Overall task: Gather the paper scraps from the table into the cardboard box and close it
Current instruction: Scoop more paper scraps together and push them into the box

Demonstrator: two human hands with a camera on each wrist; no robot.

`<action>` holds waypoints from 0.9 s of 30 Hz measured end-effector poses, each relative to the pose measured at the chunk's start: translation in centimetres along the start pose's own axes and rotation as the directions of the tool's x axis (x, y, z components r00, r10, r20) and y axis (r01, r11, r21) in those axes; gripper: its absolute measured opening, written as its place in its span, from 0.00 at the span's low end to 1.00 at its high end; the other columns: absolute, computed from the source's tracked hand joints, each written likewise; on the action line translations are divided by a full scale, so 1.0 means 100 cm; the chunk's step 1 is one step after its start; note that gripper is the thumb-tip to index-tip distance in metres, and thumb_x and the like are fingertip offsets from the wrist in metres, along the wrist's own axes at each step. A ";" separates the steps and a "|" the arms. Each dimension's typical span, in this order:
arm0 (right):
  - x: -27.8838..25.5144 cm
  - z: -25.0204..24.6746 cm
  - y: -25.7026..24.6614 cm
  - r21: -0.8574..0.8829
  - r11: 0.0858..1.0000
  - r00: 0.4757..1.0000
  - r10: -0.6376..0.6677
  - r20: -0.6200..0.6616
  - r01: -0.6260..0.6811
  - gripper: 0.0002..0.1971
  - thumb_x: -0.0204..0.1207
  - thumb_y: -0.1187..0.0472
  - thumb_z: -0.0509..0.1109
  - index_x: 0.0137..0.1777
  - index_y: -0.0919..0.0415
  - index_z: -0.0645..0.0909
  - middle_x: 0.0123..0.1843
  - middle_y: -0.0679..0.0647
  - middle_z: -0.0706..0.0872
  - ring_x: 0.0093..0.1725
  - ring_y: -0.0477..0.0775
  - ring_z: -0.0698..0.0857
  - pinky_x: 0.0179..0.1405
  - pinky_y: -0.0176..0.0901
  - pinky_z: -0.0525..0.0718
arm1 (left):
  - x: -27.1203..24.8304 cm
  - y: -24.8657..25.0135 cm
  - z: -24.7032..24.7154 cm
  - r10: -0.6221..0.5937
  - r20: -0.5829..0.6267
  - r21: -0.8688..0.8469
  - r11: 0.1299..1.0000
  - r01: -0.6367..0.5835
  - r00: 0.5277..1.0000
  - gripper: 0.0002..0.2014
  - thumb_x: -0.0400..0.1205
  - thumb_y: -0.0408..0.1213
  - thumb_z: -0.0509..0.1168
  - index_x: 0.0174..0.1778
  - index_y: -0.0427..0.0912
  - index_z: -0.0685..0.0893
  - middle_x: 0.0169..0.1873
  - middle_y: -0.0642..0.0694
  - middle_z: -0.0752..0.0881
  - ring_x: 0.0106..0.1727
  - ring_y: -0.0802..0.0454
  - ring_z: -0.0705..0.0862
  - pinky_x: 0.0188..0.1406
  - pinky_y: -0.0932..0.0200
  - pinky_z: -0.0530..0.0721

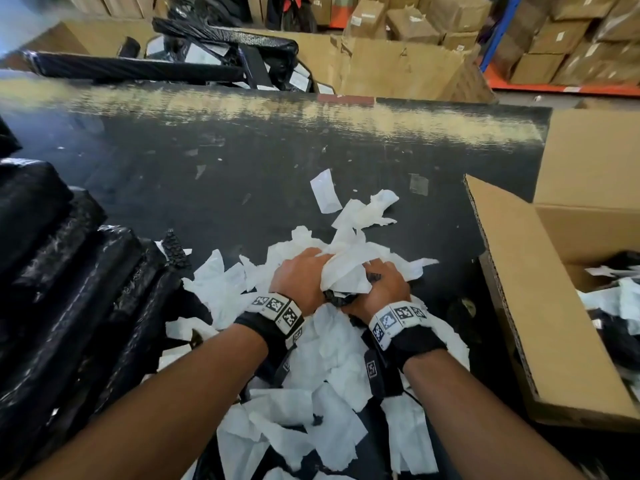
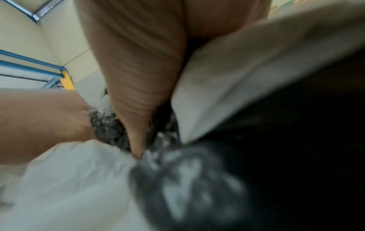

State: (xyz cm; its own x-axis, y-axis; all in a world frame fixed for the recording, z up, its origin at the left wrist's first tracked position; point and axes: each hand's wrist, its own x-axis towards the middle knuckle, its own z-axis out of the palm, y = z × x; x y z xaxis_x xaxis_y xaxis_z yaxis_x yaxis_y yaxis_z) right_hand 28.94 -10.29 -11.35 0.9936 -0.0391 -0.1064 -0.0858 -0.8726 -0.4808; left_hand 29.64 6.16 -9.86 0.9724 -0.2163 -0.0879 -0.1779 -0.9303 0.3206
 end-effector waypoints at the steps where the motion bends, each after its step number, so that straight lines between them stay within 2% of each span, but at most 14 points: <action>1: -0.003 0.001 -0.003 -0.029 0.999 0.998 -0.046 -0.043 0.045 0.27 0.62 0.36 0.67 0.57 0.52 0.84 0.51 0.51 0.87 0.51 0.54 0.86 0.49 0.43 0.82 | -0.003 0.002 0.002 -0.020 -0.017 -0.015 1.000 0.020 1.000 0.25 0.76 0.48 0.71 0.71 0.62 0.79 0.69 0.54 0.82 0.58 0.41 0.89 0.55 0.47 0.86; 3: -0.006 0.000 -0.007 -0.043 0.993 0.990 -0.116 -0.084 0.113 0.19 0.69 0.43 0.64 0.51 0.53 0.87 0.49 0.53 0.89 0.50 0.57 0.88 0.49 0.47 0.86 | -0.007 0.004 0.003 -0.053 -0.041 -0.050 0.997 0.050 0.998 0.25 0.77 0.43 0.70 0.72 0.60 0.80 0.73 0.53 0.80 0.61 0.41 0.88 0.57 0.49 0.85; 6: -0.010 -0.013 -0.014 0.003 0.982 0.973 -0.185 -0.142 0.187 0.13 0.71 0.48 0.73 0.52 0.52 0.88 0.51 0.53 0.89 0.50 0.59 0.89 0.48 0.46 0.86 | -0.012 0.006 -0.003 -0.077 -0.121 -0.114 0.991 0.063 0.990 0.24 0.78 0.41 0.68 0.72 0.55 0.82 0.75 0.51 0.81 0.65 0.42 0.87 0.61 0.50 0.84; 8: -0.014 -0.024 -0.021 0.021 0.971 0.951 -0.230 -0.207 0.240 0.14 0.72 0.54 0.75 0.57 0.52 0.88 0.58 0.54 0.89 0.54 0.62 0.89 0.50 0.46 0.84 | -0.017 0.007 -0.009 -0.070 -0.234 -0.200 0.979 0.023 0.970 0.26 0.75 0.44 0.68 0.71 0.51 0.85 0.73 0.47 0.83 0.65 0.41 0.88 0.61 0.49 0.85; 11: -0.018 -0.038 -0.034 0.074 0.950 0.918 -0.270 -0.292 0.303 0.21 0.73 0.57 0.74 0.68 0.50 0.83 0.68 0.53 0.85 0.60 0.62 0.88 0.56 0.49 0.85 | -0.025 0.007 -0.018 -0.107 -0.426 -0.327 0.944 -0.043 0.899 0.26 0.73 0.49 0.67 0.69 0.49 0.87 0.70 0.46 0.85 0.60 0.40 0.90 0.57 0.44 0.90; 13: -0.021 -0.043 -0.041 0.076 0.943 0.903 -0.283 -0.324 0.323 0.30 0.72 0.56 0.75 0.77 0.48 0.75 0.72 0.52 0.82 0.62 0.62 0.87 0.56 0.50 0.86 | -0.029 0.008 -0.026 -0.123 -0.496 -0.357 0.931 -0.073 0.859 0.26 0.72 0.50 0.65 0.67 0.51 0.87 0.70 0.48 0.86 0.59 0.42 0.90 0.55 0.44 0.90; 14: -0.022 -0.047 -0.044 0.104 0.941 0.908 -0.274 -0.318 0.320 0.36 0.74 0.54 0.74 0.82 0.45 0.66 0.75 0.50 0.80 0.63 0.60 0.86 0.55 0.51 0.86 | -0.030 0.008 -0.030 -0.120 -0.512 -0.352 0.933 -0.080 0.850 0.25 0.73 0.48 0.67 0.67 0.52 0.87 0.70 0.48 0.85 0.59 0.42 0.91 0.54 0.43 0.91; 16: -0.026 -0.056 -0.050 0.201 0.914 0.910 -0.284 -0.301 0.352 0.46 0.77 0.50 0.71 0.87 0.39 0.45 0.79 0.45 0.75 0.64 0.56 0.85 0.51 0.49 0.87 | -0.034 0.005 -0.038 -0.104 -0.499 -0.323 0.943 -0.073 0.860 0.24 0.73 0.47 0.70 0.67 0.58 0.84 0.72 0.50 0.84 0.59 0.42 0.91 0.53 0.41 0.91; 18: -0.031 -0.062 -0.053 0.271 0.863 0.890 -0.347 -0.298 0.427 0.49 0.78 0.50 0.70 0.86 0.33 0.35 0.82 0.44 0.71 0.69 0.54 0.83 0.54 0.48 0.86 | -0.038 0.000 -0.042 -0.084 -0.434 -0.260 0.965 -0.036 0.897 0.27 0.73 0.48 0.72 0.71 0.62 0.80 0.76 0.53 0.80 0.60 0.40 0.90 0.56 0.39 0.90; 19: -0.032 -0.062 -0.052 0.276 0.843 0.876 -0.384 -0.292 0.461 0.49 0.78 0.50 0.70 0.85 0.31 0.35 0.83 0.45 0.68 0.73 0.54 0.79 0.59 0.50 0.86 | -0.039 -0.002 -0.043 -0.074 -0.396 -0.211 0.977 -0.012 0.915 0.29 0.73 0.48 0.74 0.73 0.63 0.80 0.78 0.55 0.78 0.61 0.41 0.90 0.57 0.39 0.90; 21: -0.035 -0.061 -0.049 0.181 0.843 0.852 -0.456 -0.258 0.506 0.48 0.78 0.52 0.70 0.85 0.29 0.37 0.85 0.48 0.62 0.79 0.55 0.73 0.63 0.54 0.85 | -0.040 -0.007 -0.045 -0.061 -0.351 -0.133 0.991 0.015 0.934 0.31 0.75 0.48 0.76 0.76 0.65 0.78 0.81 0.58 0.74 0.65 0.43 0.88 0.61 0.40 0.88; 24: -0.035 -0.053 -0.042 0.059 0.841 0.828 -0.515 -0.220 0.538 0.41 0.78 0.49 0.67 0.85 0.28 0.48 0.87 0.47 0.60 0.83 0.54 0.68 0.69 0.58 0.82 | -0.042 -0.009 -0.049 -0.012 -0.375 -0.068 0.998 -0.014 0.927 0.32 0.76 0.47 0.76 0.77 0.66 0.77 0.82 0.57 0.73 0.66 0.45 0.87 0.60 0.39 0.89; 27: -0.034 -0.048 -0.039 0.083 0.823 0.801 -0.518 -0.300 0.562 0.35 0.79 0.48 0.68 0.84 0.32 0.59 0.87 0.43 0.60 0.83 0.45 0.64 0.76 0.46 0.75 | -0.046 -0.008 -0.052 0.024 -0.461 -0.099 0.992 -0.078 0.887 0.36 0.72 0.46 0.79 0.76 0.67 0.75 0.80 0.56 0.75 0.62 0.45 0.89 0.55 0.41 0.91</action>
State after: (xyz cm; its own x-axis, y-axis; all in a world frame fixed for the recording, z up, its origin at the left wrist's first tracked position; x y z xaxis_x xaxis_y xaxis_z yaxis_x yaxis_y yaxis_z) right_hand 26.28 -9.12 -4.97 0.8628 0.2743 0.4246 0.4821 -0.6994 -0.5276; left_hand 26.13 9.41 -4.79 0.9278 -0.0775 0.3650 -0.2377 -0.8767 0.4181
